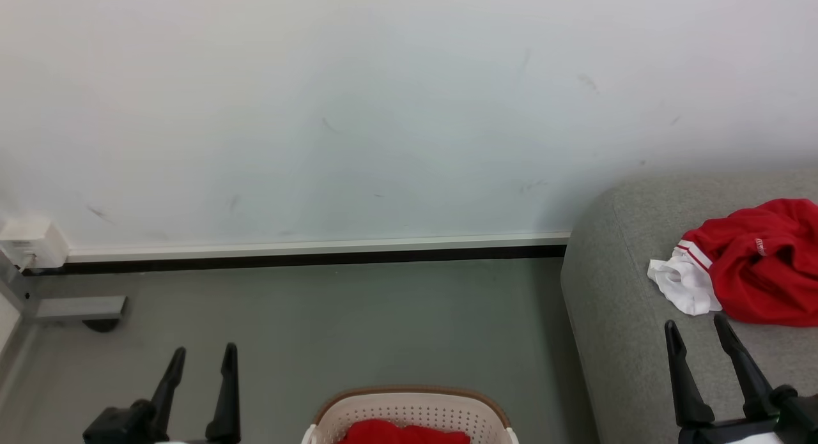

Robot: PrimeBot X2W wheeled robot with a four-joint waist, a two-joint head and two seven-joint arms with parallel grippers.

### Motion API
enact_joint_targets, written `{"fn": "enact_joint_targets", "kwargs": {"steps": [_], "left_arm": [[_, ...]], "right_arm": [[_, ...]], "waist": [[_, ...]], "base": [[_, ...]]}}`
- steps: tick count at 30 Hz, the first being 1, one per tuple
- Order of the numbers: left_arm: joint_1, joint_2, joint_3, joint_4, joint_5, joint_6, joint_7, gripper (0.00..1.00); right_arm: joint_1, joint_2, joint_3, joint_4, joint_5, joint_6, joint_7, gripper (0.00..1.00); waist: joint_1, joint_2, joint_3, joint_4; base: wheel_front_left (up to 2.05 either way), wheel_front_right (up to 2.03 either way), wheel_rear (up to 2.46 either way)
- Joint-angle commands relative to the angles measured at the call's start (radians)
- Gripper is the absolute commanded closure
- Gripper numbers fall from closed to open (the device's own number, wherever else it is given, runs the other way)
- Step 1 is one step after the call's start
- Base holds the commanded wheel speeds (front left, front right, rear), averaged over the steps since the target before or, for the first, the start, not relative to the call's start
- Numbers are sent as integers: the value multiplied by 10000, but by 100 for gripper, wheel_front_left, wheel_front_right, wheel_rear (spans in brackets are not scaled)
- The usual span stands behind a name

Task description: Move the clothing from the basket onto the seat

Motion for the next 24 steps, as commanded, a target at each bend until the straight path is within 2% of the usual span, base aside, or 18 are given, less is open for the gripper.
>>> {"fn": "enact_joint_targets", "kwargs": {"steps": [1, 13, 24], "left_arm": [[282, -136, 229, 25, 232, -115, -4, 0], [682, -1310, 1608, 453, 1731, -1257, -5, 0], [622, -1936, 2438, 641, 2481, -1965, -5, 0]], "right_arm": [[283, 35, -103, -74, -244, 6, -26, 0], [362, 145, -232, 28, -554, 6, -16, 0], [230, 92, -132, 80, -551, 6, -17, 0]], "waist": [[0, 0, -7, 35], [0, 0, 14, 69], [0, 0, 12, -49]], "base": [[0, 0, 0], [0, 0, 0], [0, 0, 0]]}}
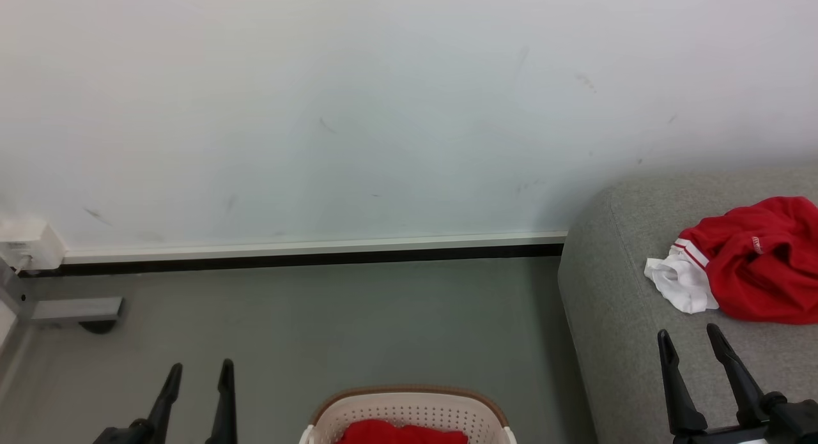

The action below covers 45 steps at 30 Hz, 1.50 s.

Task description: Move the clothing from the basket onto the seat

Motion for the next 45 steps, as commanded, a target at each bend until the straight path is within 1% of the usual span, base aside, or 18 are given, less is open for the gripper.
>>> {"fn": "enact_joint_targets", "kwargs": {"steps": [1, 14, 26, 36, 40, 45], "left_arm": [[26, -71, 116, 35, 199, -85, -5, 0], [-115, -377, 554, 196, 662, -524, -5, 0], [-559, -559, 447, 644, 823, -783, -5, 0], [-1699, -575, -224, 1500, 901, -962, -3, 0], [-2364, -505, -591, 2100, 837, -1014, -5, 0], [-3291, -380, -1102, 3224, 758, -1030, -5, 0]], "right_arm": [[-87, -102, 26, 23, -47, 6, -1, 0], [-290, -182, 175, -76, 62, 6, -2, 0], [-645, -418, 239, -235, 119, 6, -2, 0], [-1584, -611, -26, -663, 153, 6, 0, 0], [-1952, -595, -139, -890, 151, 6, 0, 0], [-2437, -470, -265, -1187, 153, 6, 1, 0]], "waist": [[0, 0, 0, -25], [0, 0, 184, -306], [0, 0, 733, -792], [0, 0, 2084, -1337], [0, 0, 2740, -1432], [0, 0, 3607, -1519]], "base": [[0, 0, 0], [0, 0, 0], [0, 0, 0], [0, 0, 0], [0, 0, 0], [0, 0, 0]]}}
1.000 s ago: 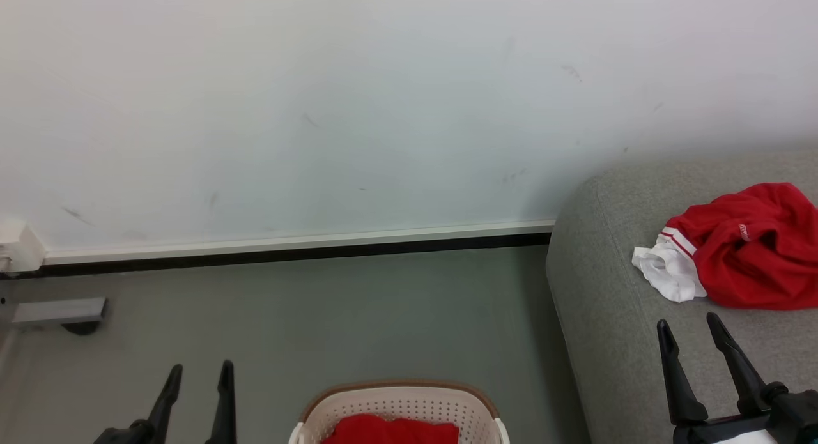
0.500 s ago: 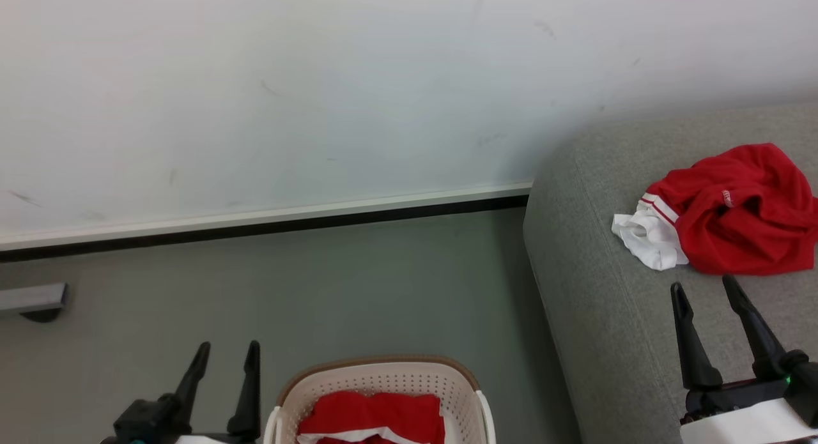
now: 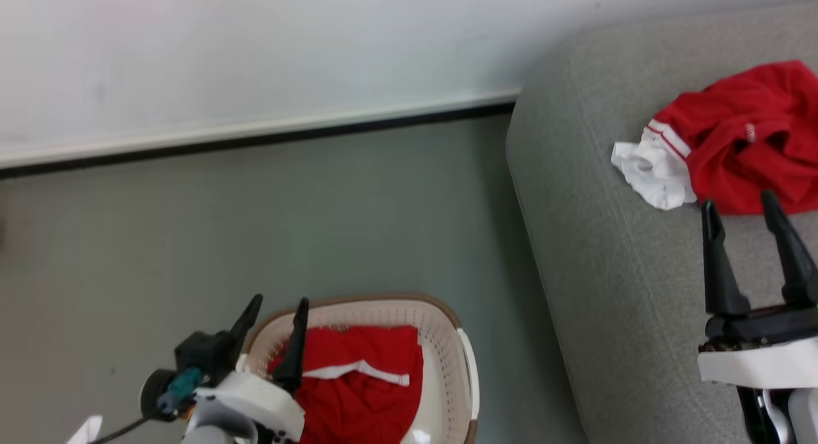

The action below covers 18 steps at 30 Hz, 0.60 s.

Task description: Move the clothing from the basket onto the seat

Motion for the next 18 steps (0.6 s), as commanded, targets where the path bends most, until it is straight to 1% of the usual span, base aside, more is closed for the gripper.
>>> {"fn": "enact_joint_targets", "kwargs": {"steps": [1, 2, 3, 5, 6, 18], "left_arm": [[-475, 119, -173, 499, -72, -28, -5, 0], [-475, 119, -173, 499, -72, -28, -5, 0], [-846, 173, -427, 1146, -127, -32, -4, 0], [-1322, 223, -672, 1804, -165, -33, 16, 0], [-1322, 223, -672, 1804, -165, -33, 16, 0], [-3648, 427, -1960, 5121, -295, -19, 243, 0]], "right_arm": [[-327, 58, -75, -165, 27, 6, 3, 0], [-327, 58, -75, -165, 27, 6, 3, 0], [-531, 95, -104, -300, -3, 6, 2, 0], [-720, 112, -136, -440, -59, 6, 2, 0], [-720, 112, -136, -440, -59, 6, 2, 0], [-1480, 445, -403, -1686, -352, 6, 3, 0]], "waist": [[-2, 0, 762, -134], [-2, 0, 762, -134], [-2, 0, 1100, -176], [-2, 0, 1427, -223], [-2, 0, 1427, -223], [-2, 0, 3210, -673]], "base": [[0, 0, 0], [0, 0, 0], [0, 0, 0], [0, 0, 0], [0, 0, 0], [0, 0, 0]]}}
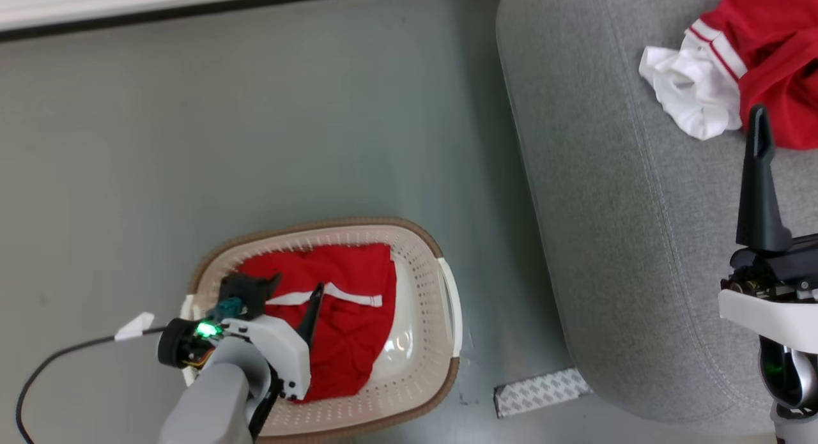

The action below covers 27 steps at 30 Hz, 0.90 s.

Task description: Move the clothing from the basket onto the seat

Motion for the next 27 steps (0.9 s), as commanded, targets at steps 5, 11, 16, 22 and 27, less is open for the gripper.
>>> {"fn": "enact_joint_targets", "kwargs": {"steps": [5, 11, 16, 22, 27], "left_arm": [[-948, 231, -511, 1213, -98, 17, 199, 0], [-1878, 346, -951, 2297, -9, 17, 499, 0], [-2413, 568, -1127, 2898, 77, 57, 1002, 0], [-2910, 883, -1290, 3149, 194, 396, 1295, 0], [-3364, 1081, -1413, 3208, 288, 706, 1316, 0]], "right_arm": [[-336, 132, -185, -574, -220, 6, 5, 0], [-624, 325, -346, -1093, -278, 6, 5, 0], [-733, 460, -323, -1620, -281, 6, 7, 0], [-851, 720, -245, -2119, -43, 6, 5, 0], [-1062, 853, -99, -2356, 289, 6, 7, 0]], "waist": [[-3, 0, 1085, -406], [-3, 0, 1941, -690], [-3, 0, 2544, -973], [-3, 0, 3243, -1241], [-3, 0, 3713, -1357]], "base": [[0, 0, 0], [0, 0, 0], [0, 0, 0], [0, 0, 0], [0, 0, 0]]}}
